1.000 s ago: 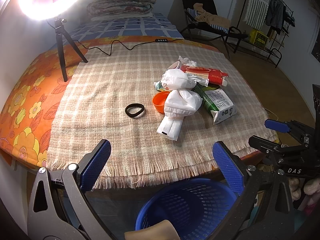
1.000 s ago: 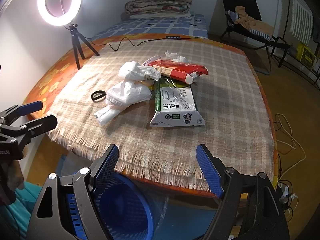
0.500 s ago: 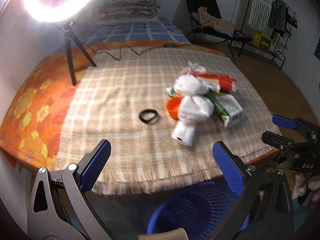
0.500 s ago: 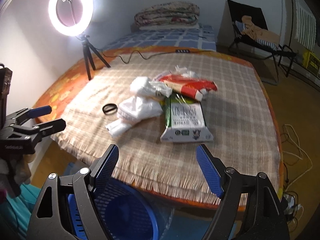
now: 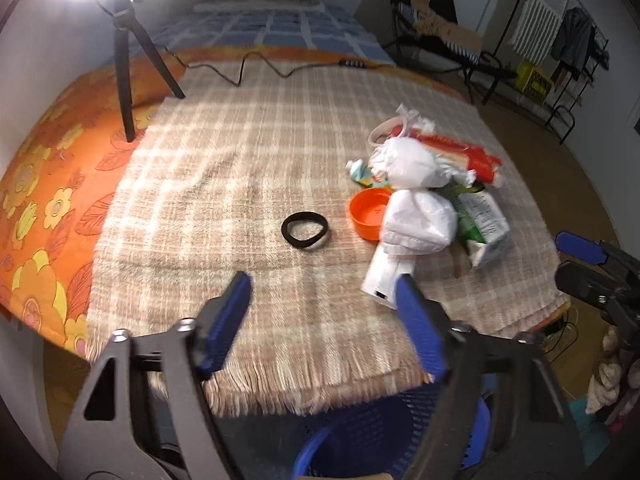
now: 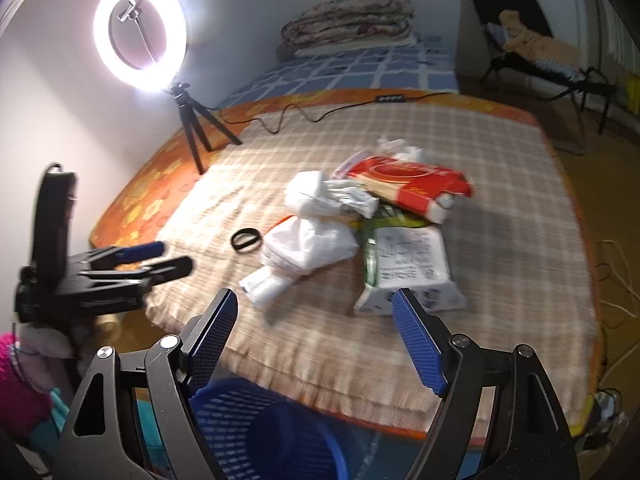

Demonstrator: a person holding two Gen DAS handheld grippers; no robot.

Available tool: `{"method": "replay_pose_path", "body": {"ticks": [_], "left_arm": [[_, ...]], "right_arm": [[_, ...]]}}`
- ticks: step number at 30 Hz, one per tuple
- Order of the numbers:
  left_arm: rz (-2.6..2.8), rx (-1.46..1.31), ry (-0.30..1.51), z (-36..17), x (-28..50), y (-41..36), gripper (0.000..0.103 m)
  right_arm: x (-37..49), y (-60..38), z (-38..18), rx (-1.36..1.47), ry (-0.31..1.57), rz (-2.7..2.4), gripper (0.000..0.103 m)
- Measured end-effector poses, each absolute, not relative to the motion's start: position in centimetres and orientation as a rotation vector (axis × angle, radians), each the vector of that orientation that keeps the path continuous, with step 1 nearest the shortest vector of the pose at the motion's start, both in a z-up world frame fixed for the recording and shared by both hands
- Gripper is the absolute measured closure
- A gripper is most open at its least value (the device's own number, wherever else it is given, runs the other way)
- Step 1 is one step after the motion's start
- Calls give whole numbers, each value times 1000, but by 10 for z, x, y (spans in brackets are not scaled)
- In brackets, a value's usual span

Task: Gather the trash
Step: 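Grasp the black hair tie with the left tool while the right tool grasps the white plastic bag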

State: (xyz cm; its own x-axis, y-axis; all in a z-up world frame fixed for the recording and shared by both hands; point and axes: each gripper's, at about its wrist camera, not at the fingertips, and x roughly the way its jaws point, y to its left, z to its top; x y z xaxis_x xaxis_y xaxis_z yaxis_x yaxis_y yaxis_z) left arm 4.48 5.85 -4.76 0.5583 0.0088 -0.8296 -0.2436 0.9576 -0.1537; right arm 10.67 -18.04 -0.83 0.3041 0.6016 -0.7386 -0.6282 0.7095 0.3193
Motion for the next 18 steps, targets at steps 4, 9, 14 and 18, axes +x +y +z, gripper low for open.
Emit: {"method": "replay_pose_path", "body": {"ticks": [4, 9, 14, 18], "left_arm": [[157, -295, 1000, -58, 65, 69, 46], [159, -341, 1018, -67, 85, 84, 52], [159, -343, 1047, -80, 101, 90, 65], [158, -342, 1068, -91, 109, 91, 65]], "right_arm": [[121, -158, -16, -52, 979, 834, 24], [140, -133, -23, -62, 992, 840, 24], [158, -115, -37, -56, 1049, 798, 26], [168, -104, -48, -68, 1066, 759, 26]]}}
